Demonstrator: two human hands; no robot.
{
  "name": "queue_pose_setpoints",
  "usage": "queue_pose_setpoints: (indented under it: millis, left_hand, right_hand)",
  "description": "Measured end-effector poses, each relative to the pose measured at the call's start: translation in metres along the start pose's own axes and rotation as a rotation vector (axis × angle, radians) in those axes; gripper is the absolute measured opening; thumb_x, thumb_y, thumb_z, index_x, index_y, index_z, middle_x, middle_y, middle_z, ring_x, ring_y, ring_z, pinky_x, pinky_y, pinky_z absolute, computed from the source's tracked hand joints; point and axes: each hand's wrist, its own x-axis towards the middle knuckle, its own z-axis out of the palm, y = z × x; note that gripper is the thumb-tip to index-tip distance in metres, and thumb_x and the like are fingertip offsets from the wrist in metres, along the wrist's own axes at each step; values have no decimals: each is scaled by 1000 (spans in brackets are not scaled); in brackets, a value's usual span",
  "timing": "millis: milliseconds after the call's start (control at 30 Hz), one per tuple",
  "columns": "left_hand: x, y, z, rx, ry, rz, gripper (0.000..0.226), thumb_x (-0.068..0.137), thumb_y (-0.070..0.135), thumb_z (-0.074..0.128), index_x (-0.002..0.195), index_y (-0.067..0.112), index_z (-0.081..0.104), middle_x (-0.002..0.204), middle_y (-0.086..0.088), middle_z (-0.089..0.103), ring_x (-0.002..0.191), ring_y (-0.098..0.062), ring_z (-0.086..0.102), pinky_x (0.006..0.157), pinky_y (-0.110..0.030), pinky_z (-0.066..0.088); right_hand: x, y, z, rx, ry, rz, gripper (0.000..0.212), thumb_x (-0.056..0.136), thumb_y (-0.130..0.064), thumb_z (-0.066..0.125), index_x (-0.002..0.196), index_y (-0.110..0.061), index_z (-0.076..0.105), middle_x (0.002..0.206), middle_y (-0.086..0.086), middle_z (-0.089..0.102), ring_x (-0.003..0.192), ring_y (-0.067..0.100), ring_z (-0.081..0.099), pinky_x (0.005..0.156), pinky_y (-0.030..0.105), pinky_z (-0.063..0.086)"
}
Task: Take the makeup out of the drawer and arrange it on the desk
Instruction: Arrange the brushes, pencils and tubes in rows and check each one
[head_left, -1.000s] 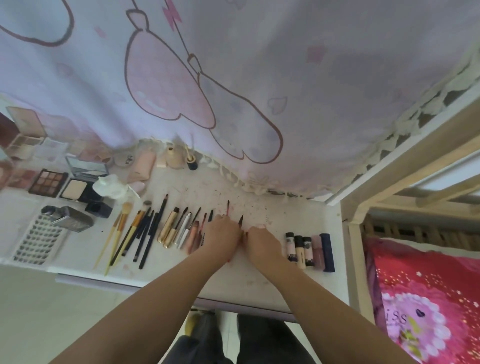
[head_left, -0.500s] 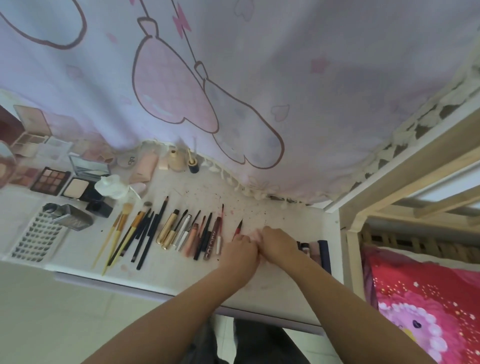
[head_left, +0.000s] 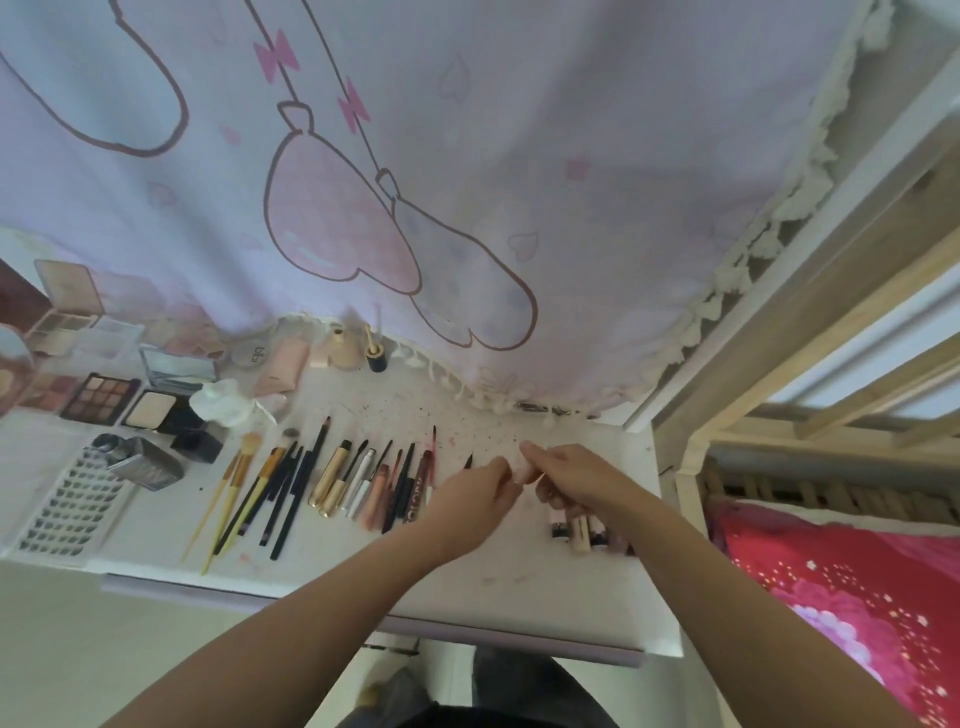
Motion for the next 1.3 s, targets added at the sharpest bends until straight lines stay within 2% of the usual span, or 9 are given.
queue_pose_setpoints:
  millis: [267, 433, 600, 733, 833, 967, 1067, 1200, 1300]
  left_hand:
    - [-12, 2, -31, -102, -27, 85, 25, 100, 36, 36, 111, 19, 52, 67, 9, 52, 56, -7, 45, 52, -21, 36]
    - [-16, 3, -38, -84, -24, 139, 24, 99, 36, 39, 111, 20, 52, 67, 7, 55, 55, -8, 45, 53, -23, 37]
    - [-15, 3, -39, -56, -38, 142, 23, 100, 34, 38, 114, 21, 51, 68, 8, 53, 53, -6, 42, 52, -21, 37]
    - [-15, 4, -43, 19, -55, 169, 22, 99, 35, 38, 114, 23, 49, 69, 9, 52, 60, -8, 47, 60, -27, 43]
    - [-12, 7, -44, 76, -65, 198, 22, 100, 35, 37, 115, 23, 48, 69, 11, 48, 59, -6, 44, 57, -25, 38]
    - [-6, 8, -48, -15, -85, 187, 20, 100, 33, 36, 112, 22, 48, 67, 10, 48, 59, -10, 44, 58, -27, 37]
    - [-5, 6, -49, -55, -83, 178, 19, 100, 34, 37, 110, 24, 49, 67, 7, 50, 59, -12, 45, 56, -27, 39]
    - [-6, 7, -47, -29, -93, 207, 18, 99, 33, 38, 109, 23, 50, 69, 7, 52, 62, -14, 48, 60, -32, 42]
    - [-5, 8, -52, -123, -190, 178, 17, 100, 35, 37, 105, 25, 50, 73, 5, 52, 66, -14, 48, 62, -27, 41]
  right_hand:
    - [-23, -8, -5, 30, -23, -175, 12, 89, -32, 58, 96, -23, 61, 72, -9, 65, 57, 0, 56, 49, 16, 43]
    - [-31, -14, -6, -47, -6, -97, 37, 94, -48, 45, 89, -16, 63, 64, -3, 64, 45, 3, 51, 41, 16, 37]
    - [-33, -14, -7, -36, -30, -168, 13, 93, -27, 56, 96, -15, 57, 74, -2, 61, 57, 4, 53, 46, 15, 41]
    - [-35, -18, -10, 13, -89, -86, 30, 93, -42, 53, 90, -16, 67, 61, -6, 62, 46, 4, 50, 41, 16, 36]
    - [-34, -16, -13, 5, -95, -94, 31, 97, -36, 49, 84, -12, 65, 54, -8, 56, 40, 3, 42, 40, 15, 33]
    - [-32, -18, -13, -7, -47, -163, 12, 92, -27, 60, 92, -15, 60, 71, -4, 58, 57, 6, 49, 48, 15, 41]
    - [-33, -22, -13, 23, -47, -147, 19, 90, -34, 61, 98, -17, 60, 77, -4, 61, 67, 8, 52, 53, 16, 44]
    - [-35, -23, -16, -8, -103, -50, 44, 96, -48, 44, 97, -9, 65, 53, -9, 57, 41, 3, 43, 39, 15, 32]
    - [-34, -21, -20, 31, -128, -68, 33, 97, -36, 48, 86, -9, 63, 55, -6, 49, 41, 3, 36, 38, 14, 28]
